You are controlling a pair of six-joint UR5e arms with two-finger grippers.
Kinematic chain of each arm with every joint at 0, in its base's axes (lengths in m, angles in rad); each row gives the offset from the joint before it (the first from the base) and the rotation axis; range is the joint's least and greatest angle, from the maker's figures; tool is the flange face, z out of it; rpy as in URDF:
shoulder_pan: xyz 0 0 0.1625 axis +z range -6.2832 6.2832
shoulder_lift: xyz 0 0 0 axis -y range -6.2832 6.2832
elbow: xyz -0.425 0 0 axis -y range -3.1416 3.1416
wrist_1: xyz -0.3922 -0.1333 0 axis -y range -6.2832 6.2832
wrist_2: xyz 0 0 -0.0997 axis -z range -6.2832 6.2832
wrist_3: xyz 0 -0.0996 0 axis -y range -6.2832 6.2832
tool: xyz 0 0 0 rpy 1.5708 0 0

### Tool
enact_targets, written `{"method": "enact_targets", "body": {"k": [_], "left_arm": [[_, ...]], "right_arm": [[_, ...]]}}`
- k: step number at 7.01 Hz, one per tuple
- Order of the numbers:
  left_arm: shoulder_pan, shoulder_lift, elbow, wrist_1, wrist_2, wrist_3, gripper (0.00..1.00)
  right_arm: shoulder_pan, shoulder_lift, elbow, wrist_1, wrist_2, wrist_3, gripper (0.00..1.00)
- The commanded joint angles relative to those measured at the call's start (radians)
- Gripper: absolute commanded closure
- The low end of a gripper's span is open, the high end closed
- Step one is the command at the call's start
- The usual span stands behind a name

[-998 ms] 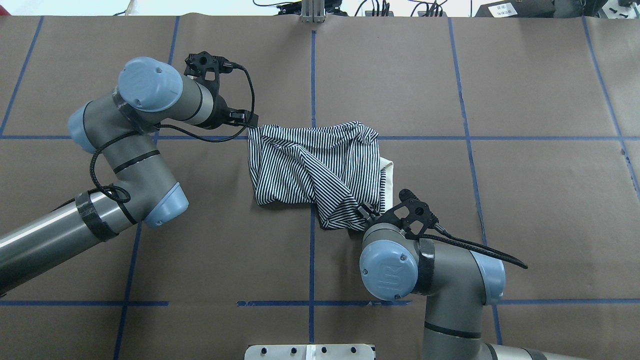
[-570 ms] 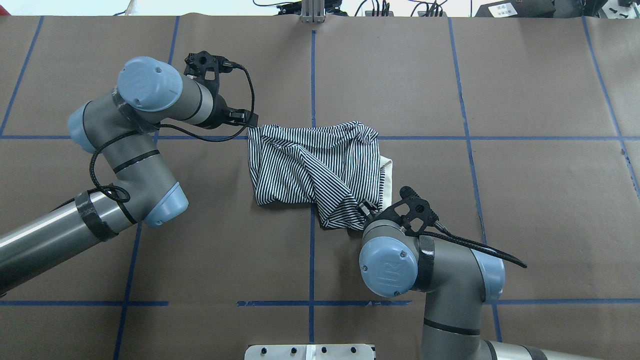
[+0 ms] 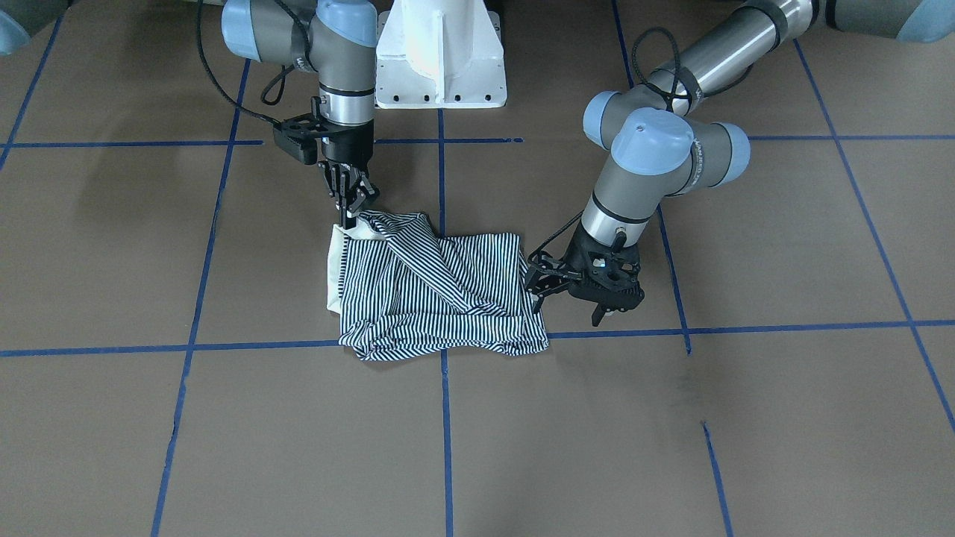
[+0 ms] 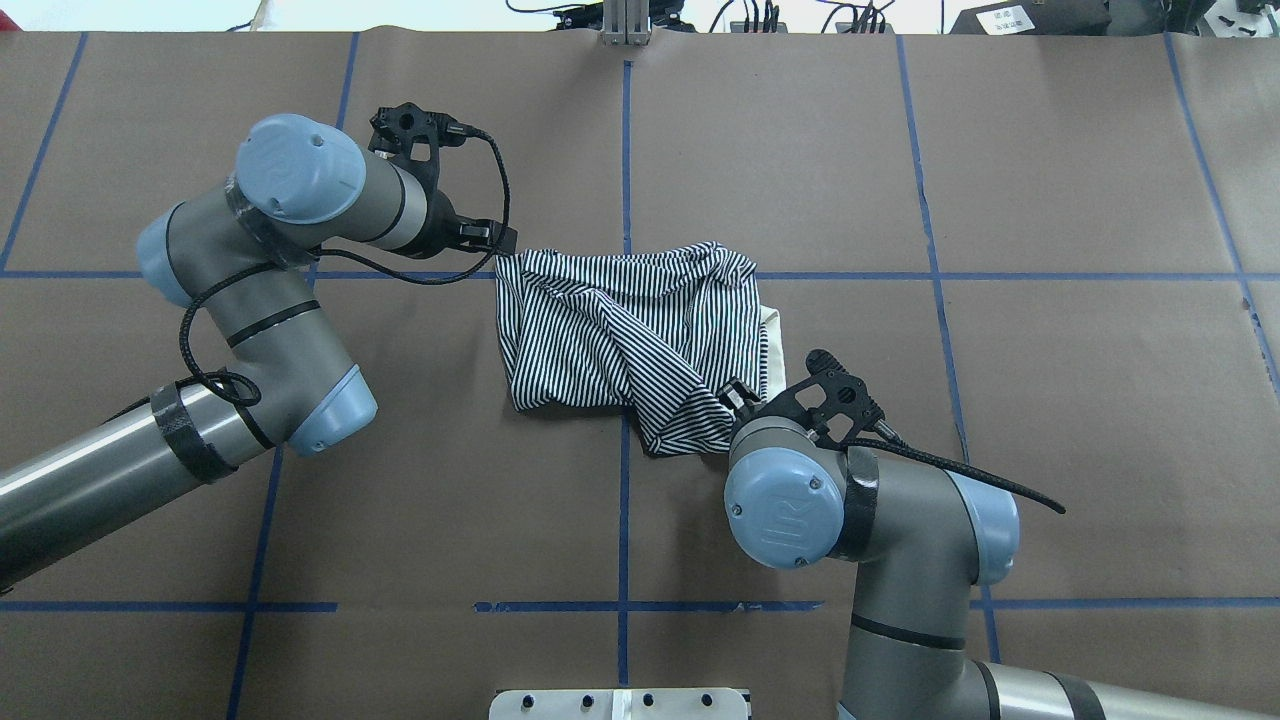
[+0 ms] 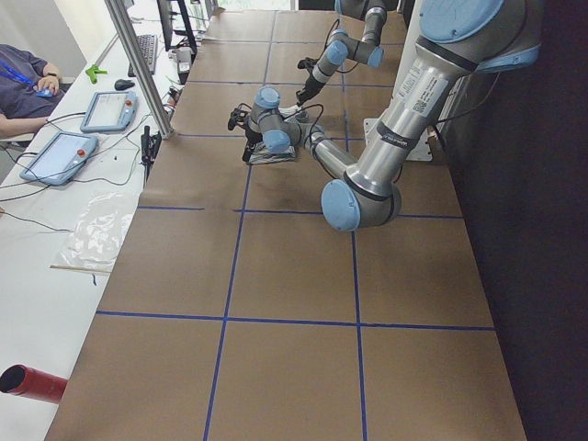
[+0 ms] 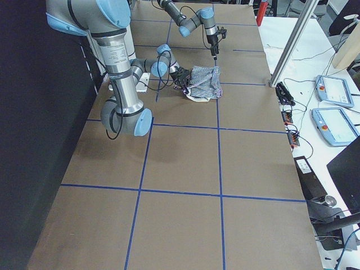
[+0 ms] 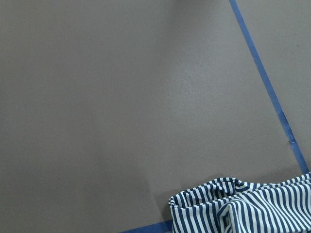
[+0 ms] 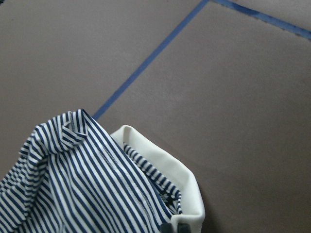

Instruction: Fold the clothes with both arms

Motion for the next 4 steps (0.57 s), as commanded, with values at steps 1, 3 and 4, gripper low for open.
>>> {"method": "enact_targets", "body": {"k": [1, 3, 4], "left_arm": [[0.000, -0.001, 0.000, 0.001, 0.000, -0.001, 0.00], [0.000, -0.001, 0.000, 0.001, 0.000, -0.001, 0.00], [0.000, -0.001, 0.000, 0.001, 0.000, -0.001, 0.00]], "right_arm": [[0.091, 0.084, 0.001, -0.087, 0.046, -0.033, 1.00], [0.158, 0.176, -0.170, -0.080, 0.048, -0.035, 1.00], [0.197, 0.262, -0.321, -0.078, 0.056, -0.041, 1.00]]}}
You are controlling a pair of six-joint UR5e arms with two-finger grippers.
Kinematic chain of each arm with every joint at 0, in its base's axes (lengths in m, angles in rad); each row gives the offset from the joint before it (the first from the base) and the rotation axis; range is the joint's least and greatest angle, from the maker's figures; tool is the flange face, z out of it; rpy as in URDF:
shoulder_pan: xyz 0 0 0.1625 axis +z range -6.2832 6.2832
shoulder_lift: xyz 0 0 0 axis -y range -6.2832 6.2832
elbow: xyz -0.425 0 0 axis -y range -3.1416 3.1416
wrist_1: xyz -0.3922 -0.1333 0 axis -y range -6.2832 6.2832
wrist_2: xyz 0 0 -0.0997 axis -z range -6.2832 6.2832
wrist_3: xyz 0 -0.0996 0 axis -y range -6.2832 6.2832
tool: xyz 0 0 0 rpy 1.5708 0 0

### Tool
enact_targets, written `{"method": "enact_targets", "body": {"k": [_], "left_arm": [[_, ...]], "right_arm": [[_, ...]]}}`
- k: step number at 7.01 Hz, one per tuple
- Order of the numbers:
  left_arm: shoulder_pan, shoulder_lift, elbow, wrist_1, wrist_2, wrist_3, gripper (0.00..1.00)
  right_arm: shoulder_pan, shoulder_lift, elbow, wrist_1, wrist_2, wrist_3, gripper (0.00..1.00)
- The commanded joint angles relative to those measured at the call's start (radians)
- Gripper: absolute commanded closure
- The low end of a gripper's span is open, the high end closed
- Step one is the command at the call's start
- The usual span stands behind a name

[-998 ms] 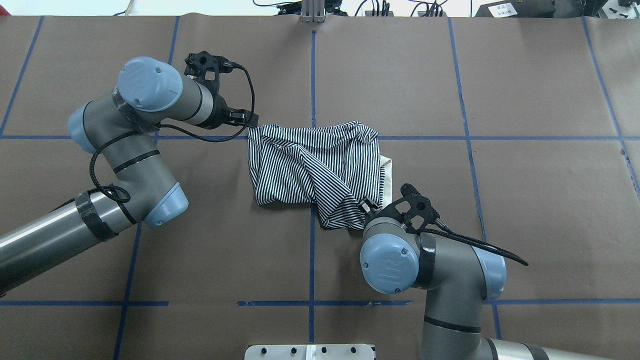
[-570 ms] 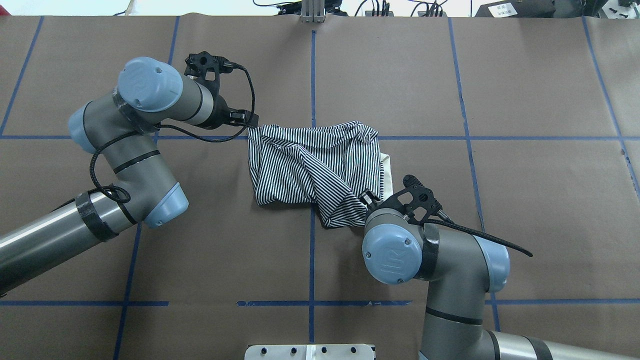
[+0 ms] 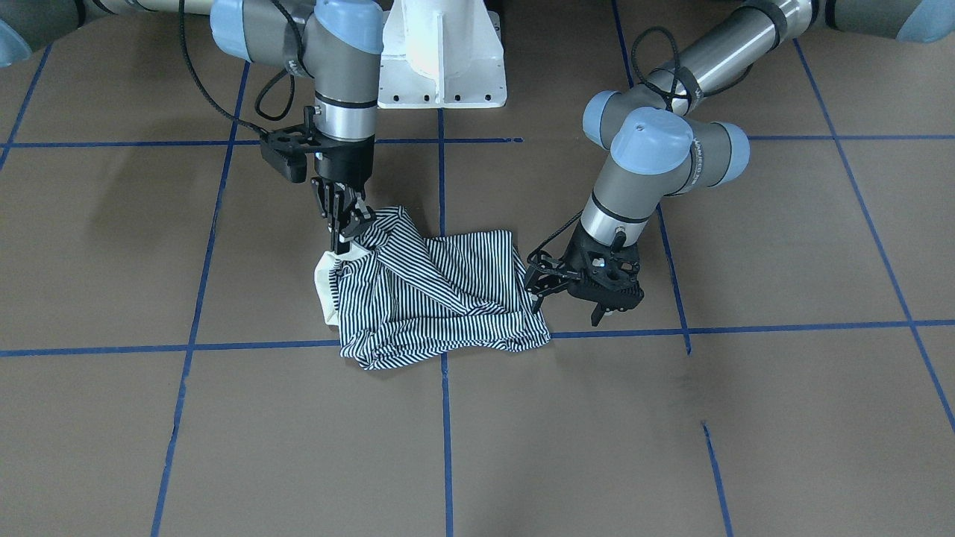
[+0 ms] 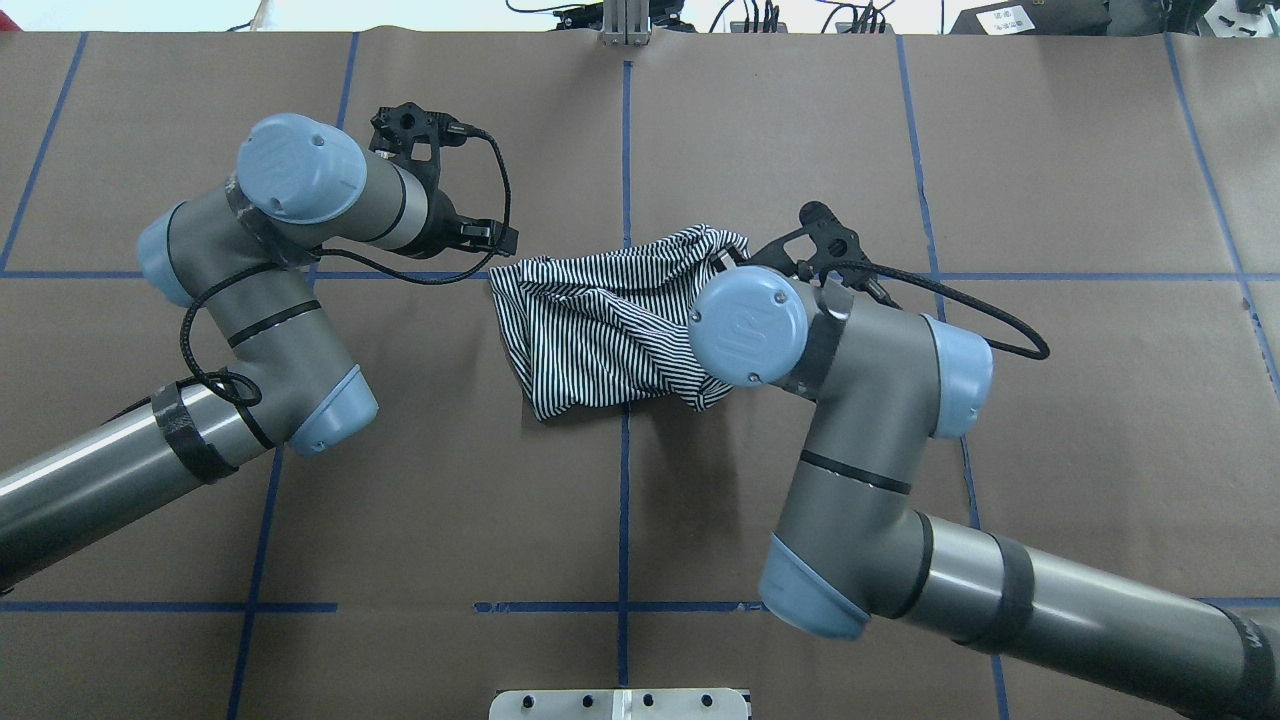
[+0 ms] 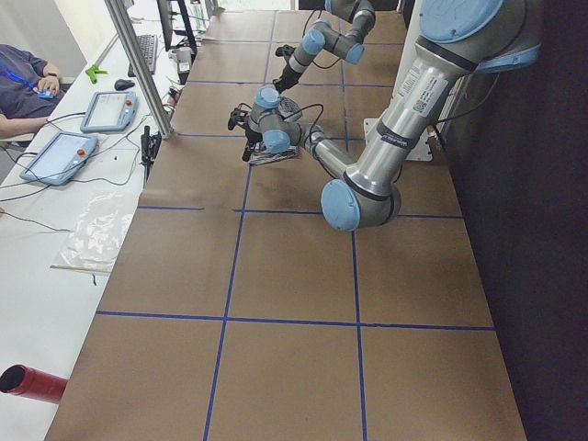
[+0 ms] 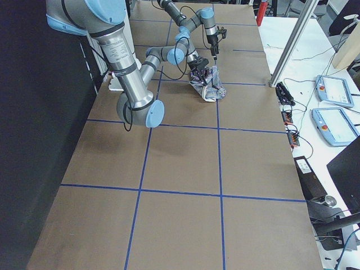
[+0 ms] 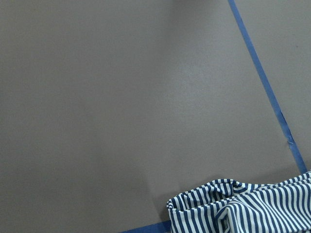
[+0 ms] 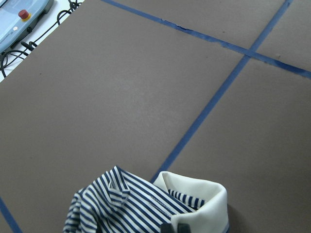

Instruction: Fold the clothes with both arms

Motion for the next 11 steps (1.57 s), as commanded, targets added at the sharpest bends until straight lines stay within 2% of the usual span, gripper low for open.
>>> {"method": "enact_targets", "body": {"k": [1, 3, 4, 5, 6, 7, 9, 10, 11], "left_arm": [[0.001, 0.000, 0.002, 0.000, 0.000, 0.000, 0.00], [0.002, 0.000, 0.003, 0.000, 0.000, 0.002, 0.00], [0.003, 0.000, 0.003, -0.001, 0.000, 0.000, 0.00], [0.003, 0.000, 0.003, -0.001, 0.000, 0.000, 0.00], [0.014, 0.002, 0.003, -0.002, 0.000, 0.000, 0.00], [0.014, 0.000, 0.003, -0.002, 0.000, 0.000, 0.00], [0.015, 0.000, 0.002, -0.002, 0.000, -0.005, 0.00], [0.015, 0.000, 0.000, -0.002, 0.000, -0.005, 0.00], [0.015, 0.000, 0.000, -0.003, 0.000, -0.005, 0.00]], "right_arm": [[0.069, 0.136, -0.246, 0.001, 0.017, -0.018, 1.00], [0.094, 0.179, -0.379, 0.001, 0.024, -0.039, 1.00], [0.096, 0.189, -0.421, 0.001, 0.024, -0.045, 1.00], [0.096, 0.190, -0.423, 0.001, 0.025, -0.062, 1.00], [0.097, 0.194, -0.423, 0.001, 0.025, -0.137, 0.55], [0.103, 0.197, -0.422, 0.000, 0.025, -0.210, 0.01], [0.174, 0.197, -0.400, -0.003, 0.124, -0.393, 0.00], [0.195, 0.184, -0.336, -0.011, 0.173, -0.486, 0.00], [0.195, 0.152, -0.249, -0.012, 0.189, -0.495, 0.00]]}}
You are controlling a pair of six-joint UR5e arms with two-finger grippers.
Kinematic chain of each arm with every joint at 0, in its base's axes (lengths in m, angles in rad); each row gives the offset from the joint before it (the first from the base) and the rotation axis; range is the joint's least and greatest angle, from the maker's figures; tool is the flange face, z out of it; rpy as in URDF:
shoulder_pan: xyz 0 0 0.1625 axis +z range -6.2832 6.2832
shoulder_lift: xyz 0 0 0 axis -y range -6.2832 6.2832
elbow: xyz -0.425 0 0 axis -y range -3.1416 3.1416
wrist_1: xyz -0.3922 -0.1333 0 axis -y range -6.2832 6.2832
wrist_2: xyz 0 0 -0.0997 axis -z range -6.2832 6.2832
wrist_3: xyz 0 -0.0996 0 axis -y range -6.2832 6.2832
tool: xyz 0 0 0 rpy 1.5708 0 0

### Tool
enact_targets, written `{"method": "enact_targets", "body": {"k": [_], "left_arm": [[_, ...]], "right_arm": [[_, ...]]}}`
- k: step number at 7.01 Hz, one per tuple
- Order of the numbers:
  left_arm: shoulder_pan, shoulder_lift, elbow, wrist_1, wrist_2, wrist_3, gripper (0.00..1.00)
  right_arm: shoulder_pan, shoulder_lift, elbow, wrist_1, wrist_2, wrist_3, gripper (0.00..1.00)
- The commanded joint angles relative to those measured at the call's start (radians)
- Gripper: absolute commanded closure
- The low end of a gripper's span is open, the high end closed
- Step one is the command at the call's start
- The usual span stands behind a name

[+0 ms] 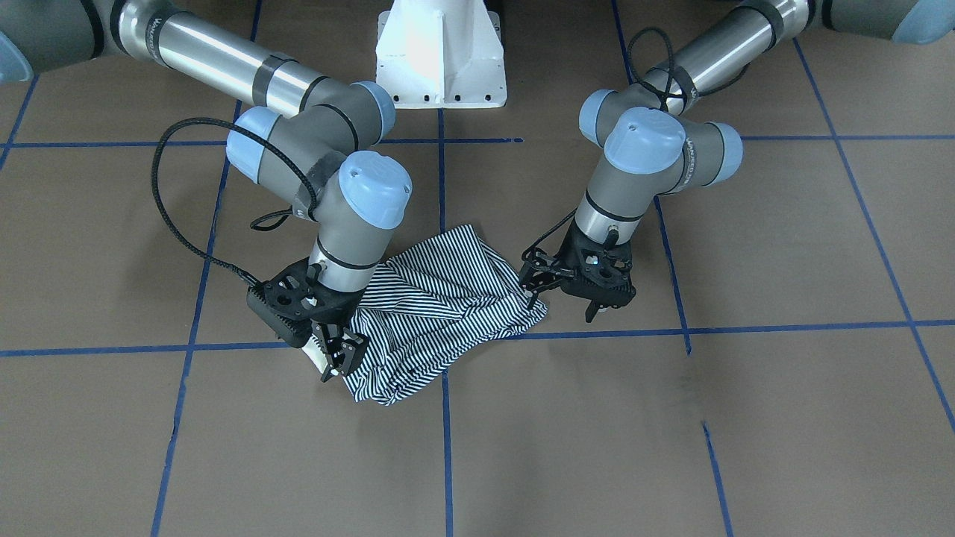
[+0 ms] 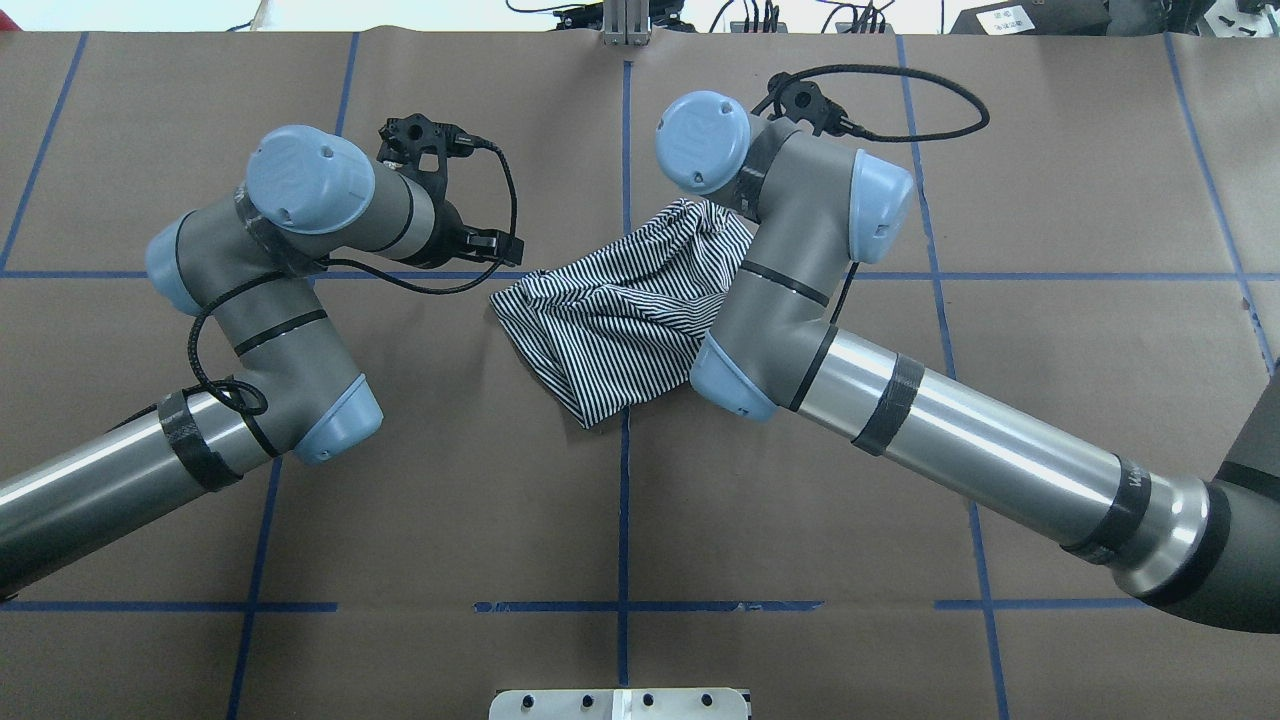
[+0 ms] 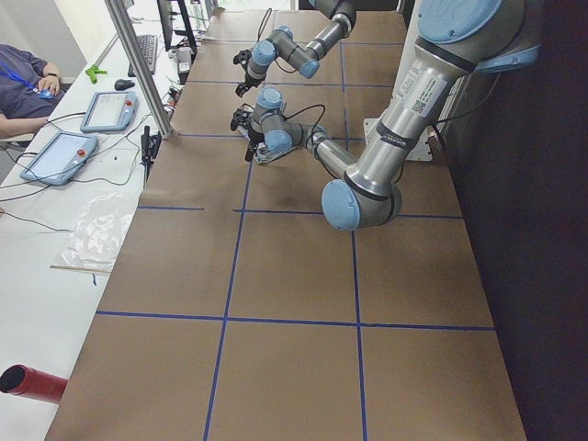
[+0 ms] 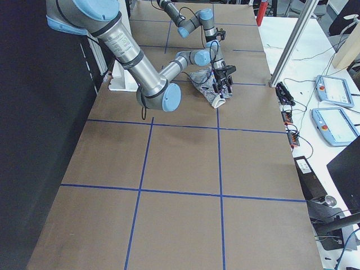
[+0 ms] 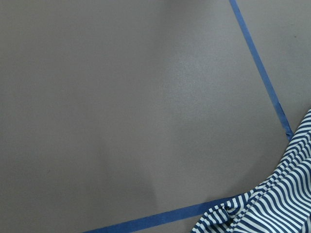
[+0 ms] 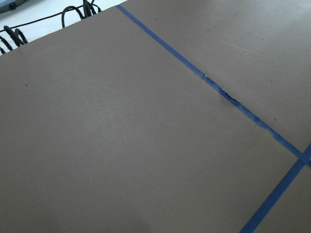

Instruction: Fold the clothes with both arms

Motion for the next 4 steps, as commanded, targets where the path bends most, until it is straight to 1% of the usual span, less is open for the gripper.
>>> {"method": "enact_targets", "body": {"k": [1, 2, 3, 4], "left_arm": [[0.000, -0.002, -0.001, -0.001, -0.001, 0.001, 0.00], [0.003, -0.006, -0.002, -0.001, -0.002, -0.008, 0.00], [0.011, -0.006, -0.014, 0.000, -0.021, -0.029, 0.00], [0.014, -0.003, -0.022, 0.000, -0.021, -0.031, 0.00]], "right_arm": [[0.009, -0.063, 0.171, -0.011, 0.049, -0.040, 0.00], [0.008, -0.108, 0.268, -0.017, 0.095, -0.069, 0.00], [-0.019, -0.162, 0.352, -0.003, 0.101, -0.088, 0.00], [-0.086, -0.198, 0.436, -0.002, 0.092, -0.070, 0.00]]}}
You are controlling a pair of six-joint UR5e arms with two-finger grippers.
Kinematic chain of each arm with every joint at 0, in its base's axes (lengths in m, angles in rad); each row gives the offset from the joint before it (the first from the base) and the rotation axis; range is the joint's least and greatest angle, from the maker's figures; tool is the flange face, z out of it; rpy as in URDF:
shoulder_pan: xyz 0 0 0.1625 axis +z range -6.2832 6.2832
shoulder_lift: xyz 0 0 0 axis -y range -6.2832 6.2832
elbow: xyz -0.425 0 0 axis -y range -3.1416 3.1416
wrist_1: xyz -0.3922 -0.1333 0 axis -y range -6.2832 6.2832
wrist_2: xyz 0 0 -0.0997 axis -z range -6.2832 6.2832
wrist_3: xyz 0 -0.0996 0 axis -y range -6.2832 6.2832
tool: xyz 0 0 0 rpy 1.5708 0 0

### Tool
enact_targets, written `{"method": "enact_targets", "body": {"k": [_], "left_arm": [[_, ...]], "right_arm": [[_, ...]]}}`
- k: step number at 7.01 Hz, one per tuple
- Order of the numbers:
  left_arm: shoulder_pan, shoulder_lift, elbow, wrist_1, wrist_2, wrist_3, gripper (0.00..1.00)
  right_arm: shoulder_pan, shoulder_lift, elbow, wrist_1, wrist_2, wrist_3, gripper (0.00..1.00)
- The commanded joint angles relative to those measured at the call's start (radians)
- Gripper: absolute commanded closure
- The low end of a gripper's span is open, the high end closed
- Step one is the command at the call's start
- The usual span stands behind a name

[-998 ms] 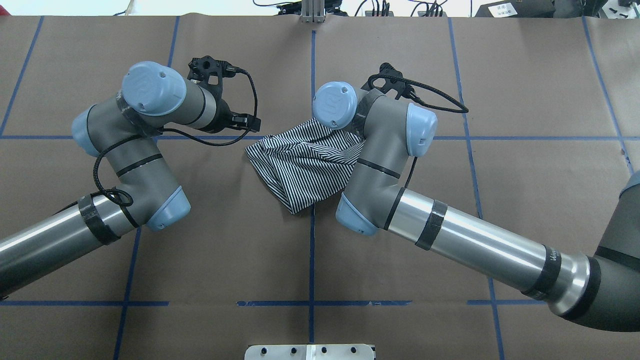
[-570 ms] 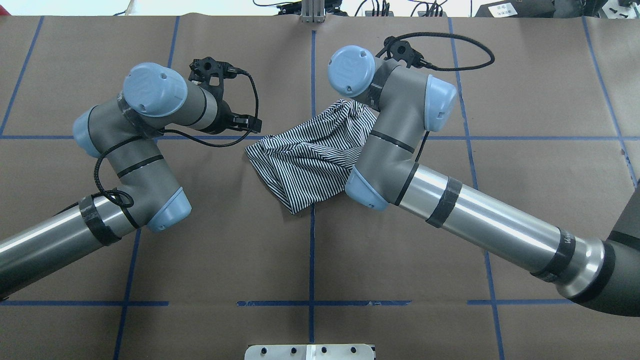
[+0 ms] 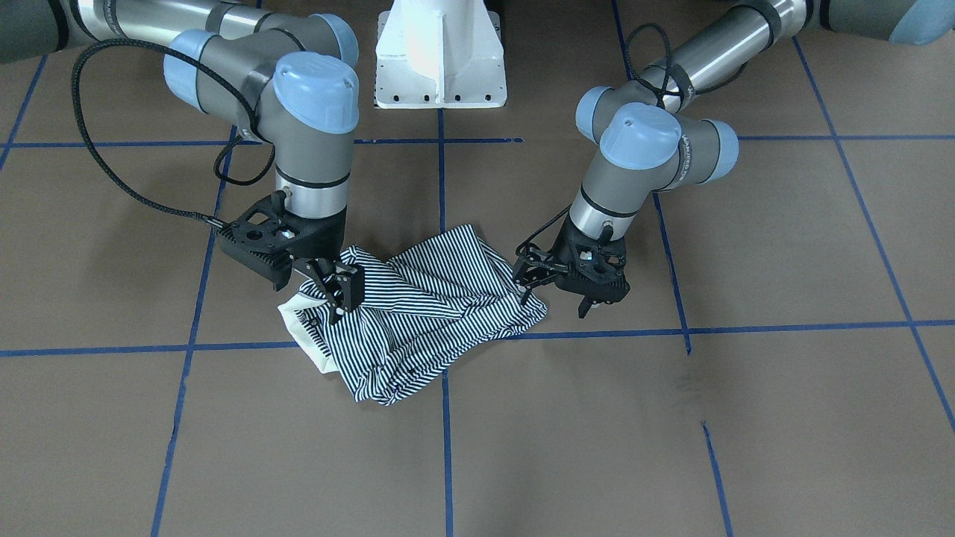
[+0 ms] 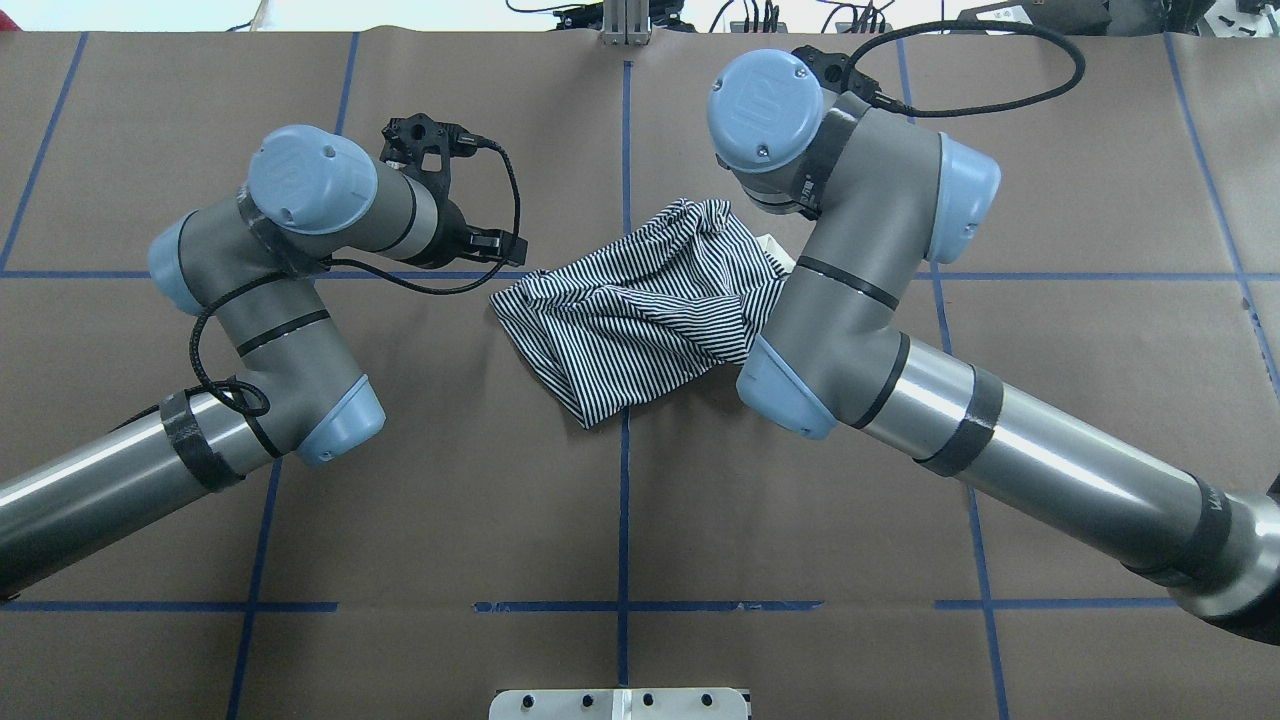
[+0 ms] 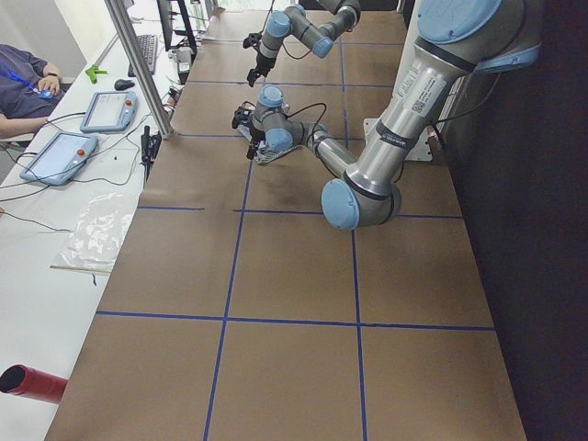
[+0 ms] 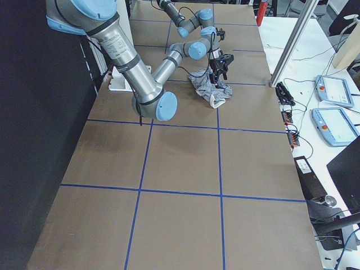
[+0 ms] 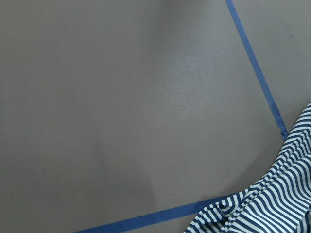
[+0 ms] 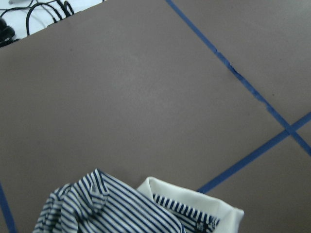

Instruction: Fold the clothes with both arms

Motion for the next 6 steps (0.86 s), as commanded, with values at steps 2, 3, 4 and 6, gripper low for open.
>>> {"method": "enact_targets", "body": {"k": [2, 3, 4, 6], "left_arm": [[0.004, 0.002, -0.027, 0.000, -0.002, -0.007, 0.00], [0.004, 0.005, -0.060, 0.003, 0.002, -0.007, 0.00], [0.004, 0.003, -0.073, 0.003, 0.012, -0.006, 0.00], [0.010, 0.002, -0.085, 0.003, 0.064, -0.004, 0.00]], "right_arm": [[-0.180, -0.078, 0.104, 0.050, -0.063, 0.029, 0.00], [-0.223, -0.080, 0.093, 0.083, -0.077, 0.054, 0.01], [-0.242, -0.112, 0.086, 0.151, -0.080, 0.137, 0.13], [-0.239, -0.123, 0.003, 0.168, -0.095, 0.106, 0.23]]}}
